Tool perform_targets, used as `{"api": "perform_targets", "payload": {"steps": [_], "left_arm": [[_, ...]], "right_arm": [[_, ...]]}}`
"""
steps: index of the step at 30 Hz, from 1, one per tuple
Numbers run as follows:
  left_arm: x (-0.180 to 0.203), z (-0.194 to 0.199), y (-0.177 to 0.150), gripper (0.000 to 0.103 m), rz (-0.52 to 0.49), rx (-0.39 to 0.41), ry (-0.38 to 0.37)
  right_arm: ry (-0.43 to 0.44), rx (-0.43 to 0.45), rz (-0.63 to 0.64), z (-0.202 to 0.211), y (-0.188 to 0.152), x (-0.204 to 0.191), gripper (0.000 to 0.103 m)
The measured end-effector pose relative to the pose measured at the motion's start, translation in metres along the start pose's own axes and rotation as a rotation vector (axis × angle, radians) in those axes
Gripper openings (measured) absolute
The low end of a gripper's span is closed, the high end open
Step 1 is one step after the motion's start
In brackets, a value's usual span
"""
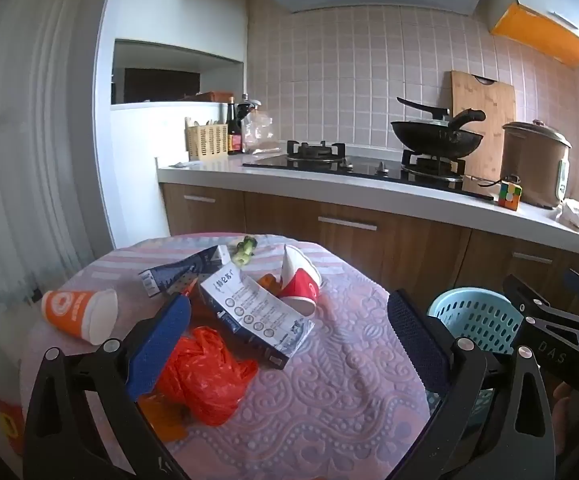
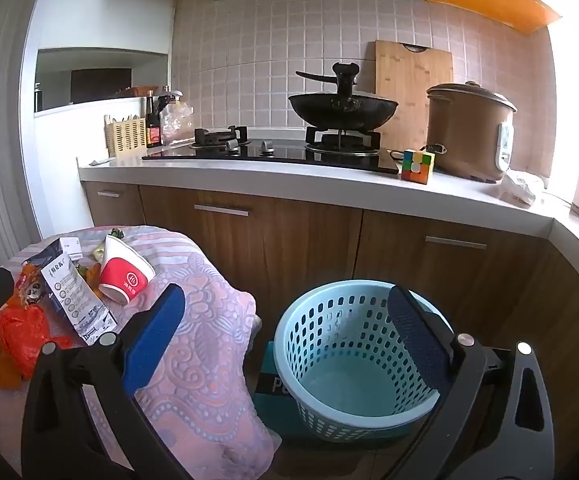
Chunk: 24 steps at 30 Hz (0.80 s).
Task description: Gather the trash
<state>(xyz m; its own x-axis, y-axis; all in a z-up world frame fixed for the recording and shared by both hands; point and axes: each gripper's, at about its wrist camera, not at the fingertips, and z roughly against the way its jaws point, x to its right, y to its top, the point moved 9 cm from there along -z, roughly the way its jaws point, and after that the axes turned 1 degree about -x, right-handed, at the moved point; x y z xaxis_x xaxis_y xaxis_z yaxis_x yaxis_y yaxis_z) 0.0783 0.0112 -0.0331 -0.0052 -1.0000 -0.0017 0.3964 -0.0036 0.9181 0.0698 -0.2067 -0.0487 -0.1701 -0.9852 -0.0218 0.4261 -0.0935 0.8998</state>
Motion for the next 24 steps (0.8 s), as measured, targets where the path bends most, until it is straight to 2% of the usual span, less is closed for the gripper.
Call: {"api": "perform_targets", "payload": {"steps": [14, 24], "left_arm": [[-0.001, 0.001, 0.002, 0.096, 0.004, 0.004, 0.0], [-0.003, 0.001, 0.001, 0.096, 0.011, 0.005, -0.009]], "right_arm": [[-0.001, 0.011, -0.01, 0.003, 0.004, 0.011, 0.096], [-0.001, -0.024, 0.014, -0.003, -0.005, -0.003, 0.096]]}}
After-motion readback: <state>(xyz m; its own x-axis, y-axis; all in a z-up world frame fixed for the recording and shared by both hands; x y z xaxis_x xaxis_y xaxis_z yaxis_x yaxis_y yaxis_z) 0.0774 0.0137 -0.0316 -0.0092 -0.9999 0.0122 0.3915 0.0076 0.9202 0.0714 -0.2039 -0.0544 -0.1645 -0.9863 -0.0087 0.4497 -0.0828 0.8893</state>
